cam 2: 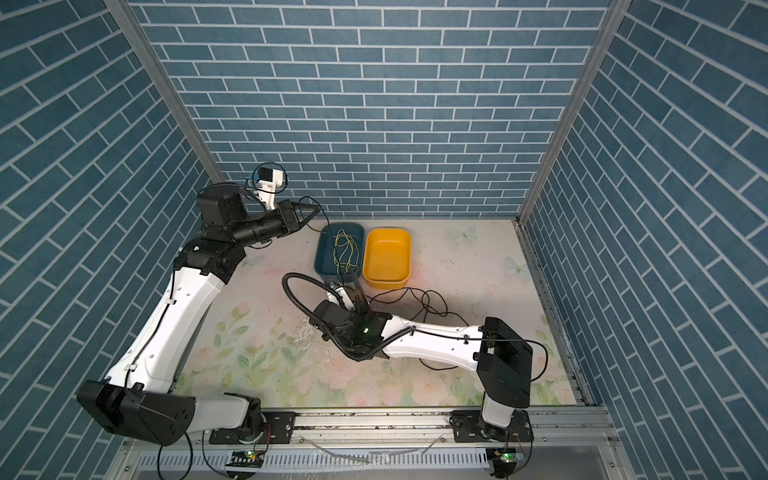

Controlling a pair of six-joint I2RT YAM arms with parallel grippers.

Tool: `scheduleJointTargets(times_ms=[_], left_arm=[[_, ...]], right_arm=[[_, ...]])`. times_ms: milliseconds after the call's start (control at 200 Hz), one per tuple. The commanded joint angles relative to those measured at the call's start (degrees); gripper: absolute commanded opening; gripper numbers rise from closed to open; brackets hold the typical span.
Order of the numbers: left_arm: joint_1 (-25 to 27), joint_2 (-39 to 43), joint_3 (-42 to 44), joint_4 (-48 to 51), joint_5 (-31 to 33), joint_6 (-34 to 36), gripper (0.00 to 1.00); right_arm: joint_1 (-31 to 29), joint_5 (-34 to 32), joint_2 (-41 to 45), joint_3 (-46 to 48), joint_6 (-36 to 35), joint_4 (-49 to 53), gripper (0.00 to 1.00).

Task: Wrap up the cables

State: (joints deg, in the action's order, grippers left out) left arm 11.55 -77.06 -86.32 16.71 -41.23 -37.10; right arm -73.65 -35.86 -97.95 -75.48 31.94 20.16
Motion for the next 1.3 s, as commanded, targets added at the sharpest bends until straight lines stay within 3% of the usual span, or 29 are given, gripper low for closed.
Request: scheduleJointTargets(times_ms=[0, 405, 870, 1080, 1295], left_arm=[[0.2, 1.1, -0.2, -1.7, -0.4, 0.1, 0.00], [0.2, 1.4, 0.1, -1.5, -0.3, 0.2, 0.00], [0.2, 0.9, -0.1, -1.5, -0.6, 0.2, 0.00], [0.3, 0.8, 0.0, -1.6, -0.6, 0.0, 0.00], [0.7, 0.7, -0.2, -1.6, -0.5, 0.1, 0.00]], right_arm=[[1.6, -5.4, 0.1, -0.8, 5.1, 8.7, 0.00], [3.7, 1.6, 2.6, 2.1, 7.1, 2.7, 0.00], [3.8, 3.2, 4.0, 3.8, 6.5, -0.4, 0.38], [3.9, 3.5, 6.4, 5.3, 3.4, -2.8, 0.49], [4.2, 4.5, 7.4, 4.9, 1.7, -2.5, 0.51]])
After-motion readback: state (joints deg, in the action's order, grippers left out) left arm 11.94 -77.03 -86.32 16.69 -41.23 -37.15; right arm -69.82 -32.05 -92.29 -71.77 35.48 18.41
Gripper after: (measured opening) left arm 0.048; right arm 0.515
